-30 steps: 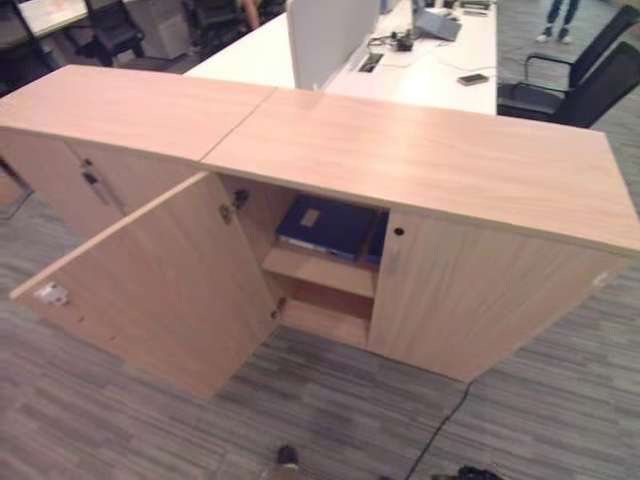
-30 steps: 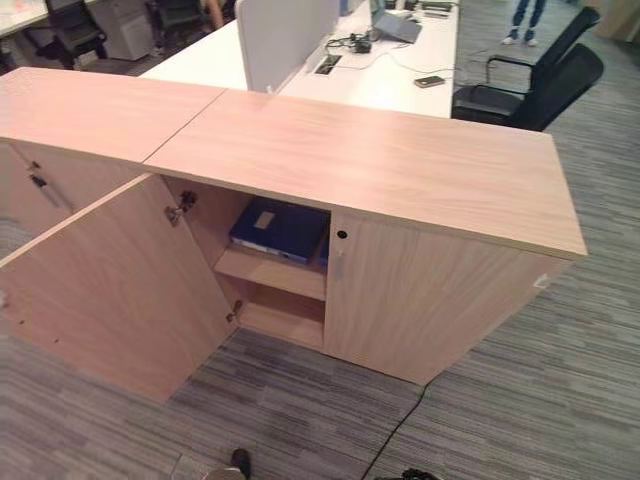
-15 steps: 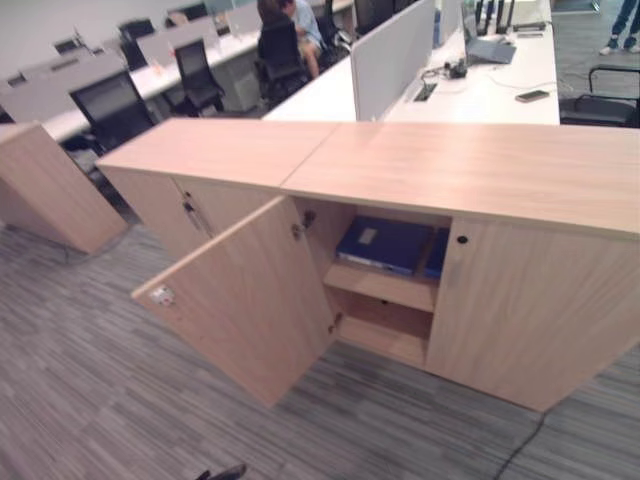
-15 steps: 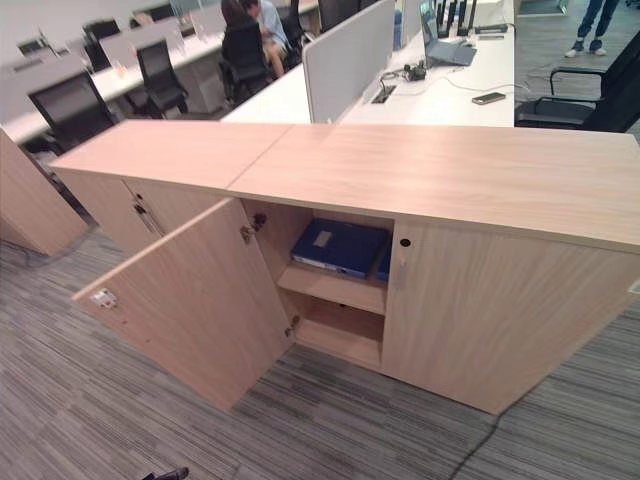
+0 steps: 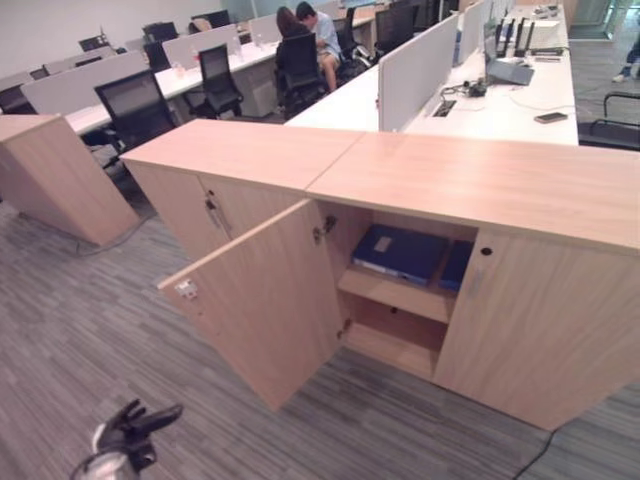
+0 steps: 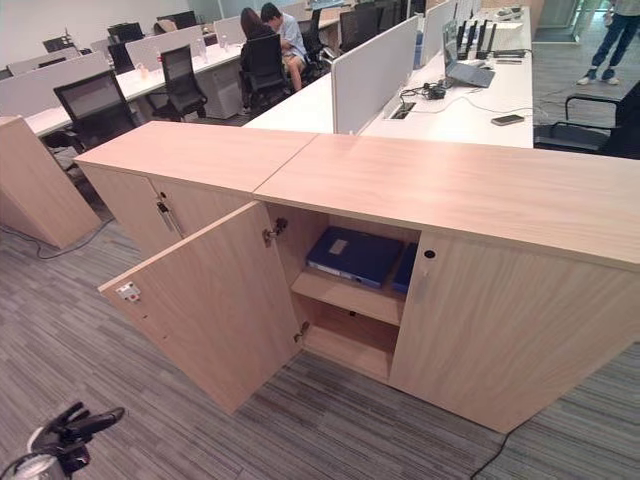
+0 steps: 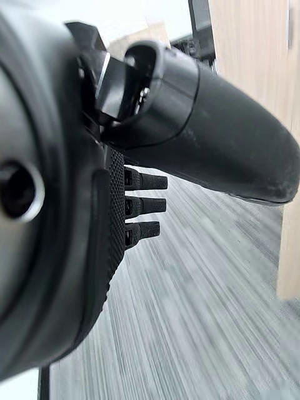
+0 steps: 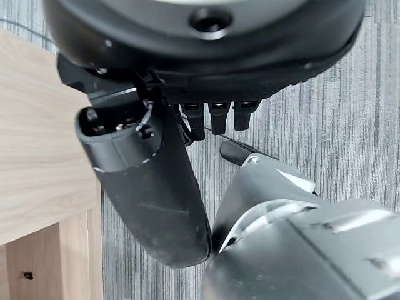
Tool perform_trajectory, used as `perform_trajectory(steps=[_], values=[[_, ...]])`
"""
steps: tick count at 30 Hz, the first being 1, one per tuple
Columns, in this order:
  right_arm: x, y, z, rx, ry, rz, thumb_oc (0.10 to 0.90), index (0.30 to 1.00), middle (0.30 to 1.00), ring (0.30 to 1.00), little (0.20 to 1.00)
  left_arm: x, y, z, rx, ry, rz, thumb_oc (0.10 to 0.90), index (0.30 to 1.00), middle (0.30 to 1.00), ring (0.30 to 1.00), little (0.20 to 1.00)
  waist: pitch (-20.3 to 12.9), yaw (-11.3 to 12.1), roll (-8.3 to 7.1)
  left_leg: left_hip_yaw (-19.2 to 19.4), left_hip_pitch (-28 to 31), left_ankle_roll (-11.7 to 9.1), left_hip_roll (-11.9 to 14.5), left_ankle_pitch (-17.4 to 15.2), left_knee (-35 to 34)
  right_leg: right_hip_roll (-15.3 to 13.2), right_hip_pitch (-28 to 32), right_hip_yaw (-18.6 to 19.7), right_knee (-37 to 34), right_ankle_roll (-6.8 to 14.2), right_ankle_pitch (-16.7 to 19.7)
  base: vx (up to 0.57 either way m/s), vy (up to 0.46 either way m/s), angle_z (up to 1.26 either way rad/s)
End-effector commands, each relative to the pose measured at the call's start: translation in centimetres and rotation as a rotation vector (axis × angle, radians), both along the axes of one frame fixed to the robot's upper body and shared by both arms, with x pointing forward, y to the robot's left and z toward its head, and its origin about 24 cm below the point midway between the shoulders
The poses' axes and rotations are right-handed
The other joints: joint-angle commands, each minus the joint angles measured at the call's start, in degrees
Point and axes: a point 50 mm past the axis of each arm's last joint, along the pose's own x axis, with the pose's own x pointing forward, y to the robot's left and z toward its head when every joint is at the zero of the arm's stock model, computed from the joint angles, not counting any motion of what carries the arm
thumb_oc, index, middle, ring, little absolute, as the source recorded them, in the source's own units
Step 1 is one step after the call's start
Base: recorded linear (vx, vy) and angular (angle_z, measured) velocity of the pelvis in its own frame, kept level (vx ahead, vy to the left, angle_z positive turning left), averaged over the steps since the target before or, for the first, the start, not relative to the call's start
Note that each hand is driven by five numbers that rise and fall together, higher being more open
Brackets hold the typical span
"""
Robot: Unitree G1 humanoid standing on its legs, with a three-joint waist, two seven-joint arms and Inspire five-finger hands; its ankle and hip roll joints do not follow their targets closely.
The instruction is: Put the empty folder in the office cabinet
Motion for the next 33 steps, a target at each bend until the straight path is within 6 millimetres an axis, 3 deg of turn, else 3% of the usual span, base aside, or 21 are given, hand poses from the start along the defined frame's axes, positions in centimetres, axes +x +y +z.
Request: perform_trajectory(steps=[1, 4, 9, 14, 19, 29, 30, 33], values=[[2.5, 2.1, -0.6, 0.053, -0.078, -0.006, 0.800, 0.900, 0.900, 0.900, 0.900, 6.1, 2.7, 7.9, 0.229, -0.284, -0.076, 0.800, 0.900, 0.900, 0.900, 0.900, -0.07, -0.84, -3.67, 1.73, 1.94, -2.13, -0.41, -4.55, -0.41, -0.39, 0.24, 5.11, -12.63, 6.39, 9.05, 0.00, 0.000, 0.00], [2.5, 2.0, -0.5, 0.050, -0.078, -0.006, 0.800, 0.900, 0.900, 0.900, 0.900, 8.8, 1.2, 9.6, 0.247, -0.370, -0.173, 0.800, 0.900, 0.900, 0.900, 0.900, -0.23, -1.49, -4.09, 1.93, 2.22, -1.81, -0.85, -4.89, -0.41, -0.67, 0.05, 5.38, -12.62, 6.81, 9.60, 0.00, 0.000, 0.00], [2.7, 2.2, -0.6, 0.056, -0.087, 0.009, 0.800, 0.900, 0.900, 0.900, 0.900, 11.2, -0.1, 11.6, 0.289, -0.422, -0.265, 0.800, 0.900, 0.900, 0.900, 0.900, -0.54, -2.64, -4.65, 2.72, 2.70, -1.57, -1.17, -5.30, -0.41, -0.89, -0.12, 6.08, -12.93, 7.32, 10.24, 0.01, -0.004, -0.13], [2.9, 2.2, -0.6, 0.059, -0.097, 0.013, 0.800, 0.900, 0.900, 0.900, 0.900, 12.1, 0.0, 12.6, 0.329, -0.419, -0.295, 0.800, 0.900, 0.900, 0.900, 0.900, -0.72, -3.31, -5.08, 3.48, 3.32, -1.48, -1.39, -5.61, -0.41, -0.84, -0.21, 6.80, -13.23, 7.64, 10.66, 0.02, -0.007, -0.06], [2.7, 2.3, -0.6, 0.063, -0.094, 0.008, 0.800, 0.900, 0.900, 0.900, 0.900, 14.4, -1.6, 14.1, 0.338, -0.463, -0.381, 0.800, 0.900, 0.900, 0.900, 0.900, -1.11, -4.55, -5.44, 4.15, 3.97, -1.35, -1.49, -5.96, -0.41, -0.77, -0.41, 7.49, -13.50, 8.04, 11.22, 0.01, -0.007, -0.10], [2.7, 2.4, -0.6, 0.066, -0.090, 0.010, 0.800, 0.900, 0.900, 0.900, 0.900, 16.5, -3.9, 13.9, 0.310, -0.458, -0.454, 0.800, 0.900, 0.900, 0.900, 0.900, -1.31, -5.72, -6.00, 4.90, 4.39, -1.19, -1.62, -6.22, -0.41, -0.56, -0.64, 8.32, -13.76, 8.26, 11.63, 0.00, -0.002, -0.06], [2.6, 2.4, -0.7, 0.067, -0.091, 0.005, 0.800, 0.900, 0.900, 0.900, 0.900, 17.2, -5.5, 14.3, 0.313, -0.497, -0.517, 0.800, 0.900, 0.900, 0.900, 0.900, -1.23, -5.79, -6.19, 4.90, 4.42, -1.15, -1.57, -6.24, -0.41, -0.55, -0.62, 8.30, -13.83, 8.30, 11.73, 0.00, 0.000, 0.00], [2.4, 2.5, -0.7, 0.068, -0.082, 0.001, 0.800, 0.900, 0.900, 0.900, 0.900, 17.7, -8.0, 13.8, 0.263, -0.543, -0.578, 0.800, 0.900, 0.900, 0.900, 0.900, -1.20, -5.76, -6.60, 4.83, 4.48, -1.06, -1.63, -6.29, -0.41, -0.58, -0.63, 8.17, -13.88, 8.37, 11.97, 0.00, 0.000, 0.00]])
